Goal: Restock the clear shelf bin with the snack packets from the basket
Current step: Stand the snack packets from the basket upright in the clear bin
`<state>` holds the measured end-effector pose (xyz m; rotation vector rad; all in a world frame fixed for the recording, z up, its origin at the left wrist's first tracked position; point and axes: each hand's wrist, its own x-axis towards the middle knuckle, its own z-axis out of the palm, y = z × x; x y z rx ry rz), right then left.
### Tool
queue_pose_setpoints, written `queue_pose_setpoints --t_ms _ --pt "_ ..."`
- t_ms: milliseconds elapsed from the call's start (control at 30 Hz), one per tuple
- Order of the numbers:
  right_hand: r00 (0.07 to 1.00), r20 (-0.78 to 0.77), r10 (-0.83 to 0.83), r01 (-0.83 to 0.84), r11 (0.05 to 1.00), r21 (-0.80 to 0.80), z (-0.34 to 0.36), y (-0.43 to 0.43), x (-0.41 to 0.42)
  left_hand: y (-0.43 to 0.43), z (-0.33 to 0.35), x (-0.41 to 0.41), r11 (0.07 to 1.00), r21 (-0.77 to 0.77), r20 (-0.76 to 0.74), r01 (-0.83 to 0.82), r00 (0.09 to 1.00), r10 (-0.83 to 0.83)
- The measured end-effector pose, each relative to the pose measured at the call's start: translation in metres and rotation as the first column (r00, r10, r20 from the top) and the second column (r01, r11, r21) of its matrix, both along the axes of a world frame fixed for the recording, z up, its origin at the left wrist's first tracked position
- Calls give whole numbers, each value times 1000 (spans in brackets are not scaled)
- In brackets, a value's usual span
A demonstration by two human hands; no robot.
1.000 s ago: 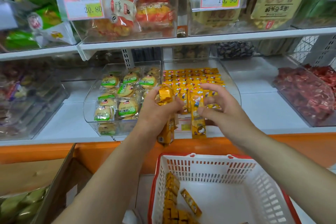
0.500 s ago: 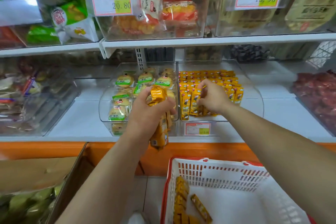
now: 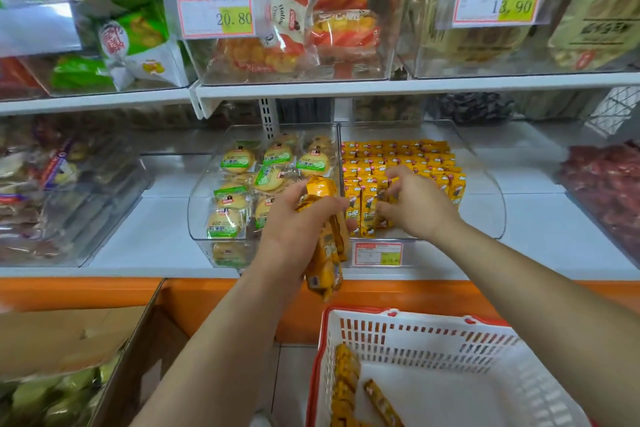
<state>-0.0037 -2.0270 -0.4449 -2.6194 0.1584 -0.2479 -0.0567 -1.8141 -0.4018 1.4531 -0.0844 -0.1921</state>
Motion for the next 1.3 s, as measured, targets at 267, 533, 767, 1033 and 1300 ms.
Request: queue_pose_setpoints --t_ms 267,533,767,1033,1300 --pt "987 59 152 -144 646 749 30 10 -115 -48 -6 -13 986 -113 -83 122 988 -131" --pt "997 -75 15 68 274 959 29 2 -123 -79 -5 -20 986 -140 -91 85 991 -99" --pt "998 28 -57 27 774 632 28 -11 -123 -79 -12 -17 996 83 0 17 1000 -17" --pt "987 134 87 -159 652 741 26 -8 -121 -71 -10 -17 996 39 87 74 993 -77" --pt "996 65 59 -86 558 826 29 -6 -122 -64 -10 -17 996 84 128 19 991 -29"
